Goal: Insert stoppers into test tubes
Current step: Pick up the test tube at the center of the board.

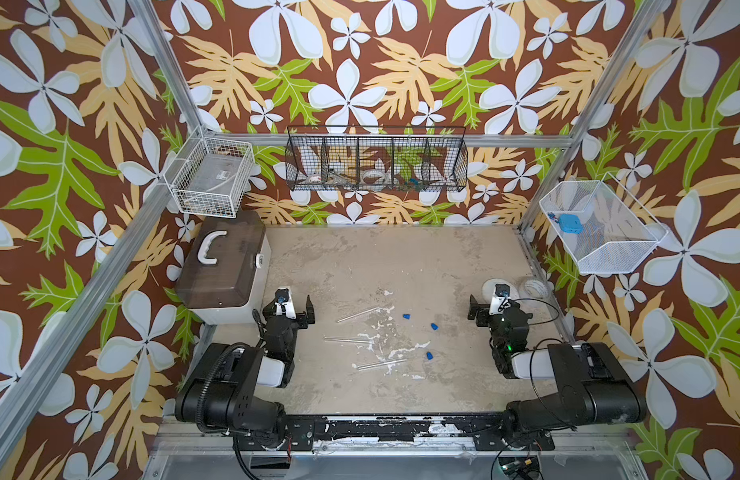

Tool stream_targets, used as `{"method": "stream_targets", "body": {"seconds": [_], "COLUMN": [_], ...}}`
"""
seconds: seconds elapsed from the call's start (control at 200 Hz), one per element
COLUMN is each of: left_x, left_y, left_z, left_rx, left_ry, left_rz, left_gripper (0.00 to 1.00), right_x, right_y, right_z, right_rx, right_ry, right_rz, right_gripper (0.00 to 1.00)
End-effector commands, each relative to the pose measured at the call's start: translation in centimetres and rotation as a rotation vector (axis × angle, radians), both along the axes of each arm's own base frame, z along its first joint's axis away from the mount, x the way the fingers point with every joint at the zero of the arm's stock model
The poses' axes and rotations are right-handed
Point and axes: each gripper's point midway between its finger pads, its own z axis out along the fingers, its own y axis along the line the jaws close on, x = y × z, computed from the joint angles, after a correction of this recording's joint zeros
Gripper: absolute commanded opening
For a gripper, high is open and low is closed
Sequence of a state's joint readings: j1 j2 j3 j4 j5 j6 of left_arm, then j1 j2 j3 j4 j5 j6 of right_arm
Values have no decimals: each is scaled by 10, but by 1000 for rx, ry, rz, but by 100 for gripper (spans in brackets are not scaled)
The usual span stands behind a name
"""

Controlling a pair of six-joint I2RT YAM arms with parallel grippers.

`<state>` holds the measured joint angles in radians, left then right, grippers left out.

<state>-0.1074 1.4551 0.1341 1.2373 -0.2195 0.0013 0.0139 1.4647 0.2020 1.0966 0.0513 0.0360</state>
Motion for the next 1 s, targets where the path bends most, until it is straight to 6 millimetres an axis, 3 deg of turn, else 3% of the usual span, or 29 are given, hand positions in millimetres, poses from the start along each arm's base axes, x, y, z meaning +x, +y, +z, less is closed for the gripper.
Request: {"method": "stream_targets", "body": {"seconds": [0.0,0.771,0.896,0.996], "left_x": [4,3,1,4], "left_y": [5,5,-5,-10], "left_z": [25,25,40,61], "left_rx": [-37,-36,-20,-7], "left_ry": [-106,-108,-130,-112], "left_rz": [31,30,-30,-61], "left_gripper": [100,100,100,100], "right_x": [6,5,7,9], "right_y": [-2,-2,-1,-12], "right_z": [21,22,32,54], "right_rx": [-25,-25,-33,20], "right_ry": [-84,-88,-67,-38], "right_rz": [-5,-5,-17,-109], "right_gripper": [100,100,100,99]}}
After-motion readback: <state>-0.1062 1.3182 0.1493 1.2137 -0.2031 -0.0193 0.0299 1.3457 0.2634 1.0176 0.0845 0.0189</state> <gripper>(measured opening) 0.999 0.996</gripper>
